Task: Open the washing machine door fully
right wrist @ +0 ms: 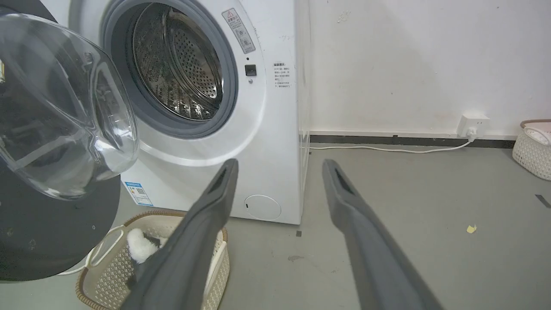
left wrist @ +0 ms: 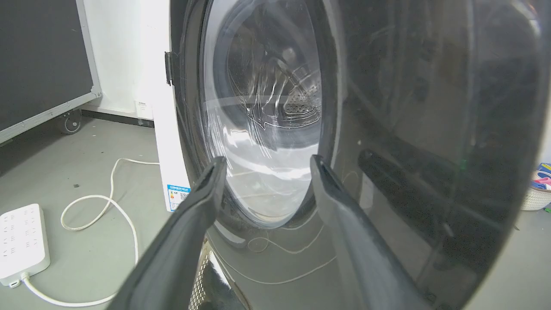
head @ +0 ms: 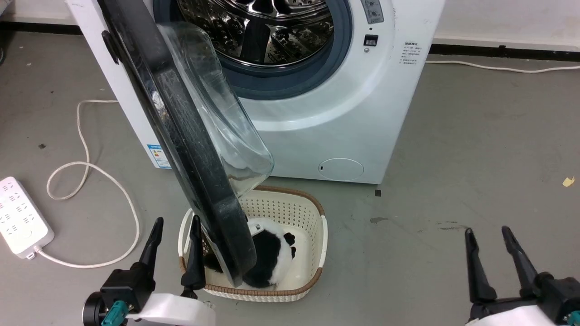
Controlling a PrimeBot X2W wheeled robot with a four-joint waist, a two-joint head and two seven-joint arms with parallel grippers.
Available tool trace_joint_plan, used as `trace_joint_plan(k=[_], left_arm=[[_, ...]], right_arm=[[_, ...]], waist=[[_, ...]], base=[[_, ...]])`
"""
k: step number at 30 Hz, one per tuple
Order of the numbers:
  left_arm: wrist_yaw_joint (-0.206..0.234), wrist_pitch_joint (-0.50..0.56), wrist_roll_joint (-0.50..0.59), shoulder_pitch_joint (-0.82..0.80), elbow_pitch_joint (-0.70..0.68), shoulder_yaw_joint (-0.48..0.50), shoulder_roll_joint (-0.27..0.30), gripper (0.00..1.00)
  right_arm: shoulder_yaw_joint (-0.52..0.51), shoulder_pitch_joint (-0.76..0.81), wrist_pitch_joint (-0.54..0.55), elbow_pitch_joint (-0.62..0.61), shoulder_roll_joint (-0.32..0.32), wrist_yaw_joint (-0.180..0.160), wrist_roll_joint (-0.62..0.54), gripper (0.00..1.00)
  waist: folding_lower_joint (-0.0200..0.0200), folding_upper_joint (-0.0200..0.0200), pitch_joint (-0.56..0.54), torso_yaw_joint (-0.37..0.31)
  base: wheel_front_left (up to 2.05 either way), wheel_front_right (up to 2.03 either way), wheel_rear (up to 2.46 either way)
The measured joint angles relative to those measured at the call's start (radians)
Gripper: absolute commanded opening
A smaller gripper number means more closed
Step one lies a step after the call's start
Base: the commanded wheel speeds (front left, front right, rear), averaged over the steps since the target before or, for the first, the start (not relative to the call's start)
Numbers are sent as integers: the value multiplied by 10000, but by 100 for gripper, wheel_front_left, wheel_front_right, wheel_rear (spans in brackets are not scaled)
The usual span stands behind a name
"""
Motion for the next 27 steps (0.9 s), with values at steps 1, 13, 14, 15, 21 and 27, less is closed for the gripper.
trace_joint_plan(k=[1, 13, 14, 15, 21, 27], left_arm=[[0, 0, 2, 22, -2, -8, 0, 100], [13, 0, 161, 144, -90, -40, 0, 0], [38, 2, 180, 144, -132, -15, -2, 0], [100, 2, 173, 144, -217, 33, -2, 0], [368, 0, -257, 23, -1290, 679, 0, 0], [485, 0, -871, -906, -2928, 1678, 4, 0]], right_arm=[[15, 13, 0, -31, 42, 0, -31, 100], [61, 78, -40, -362, 102, 0, 92, 100], [69, 78, -40, -368, 102, 0, 123, 100], [61, 77, -40, -378, 104, 0, 132, 100], [31, 71, -40, -416, 111, 0, 165, 100], [21, 56, -40, -420, 117, 0, 234, 100]], waist=[[0, 0, 7, -7], [0, 0, -16, 14], [0, 0, -22, 24], [0, 0, -29, 34], [0, 0, -77, 76], [0, 0, -145, 100]], base=[[0, 0, 0], [0, 0, 0], [0, 0, 0], [0, 0, 0], [0, 0, 0], [0, 0, 0]])
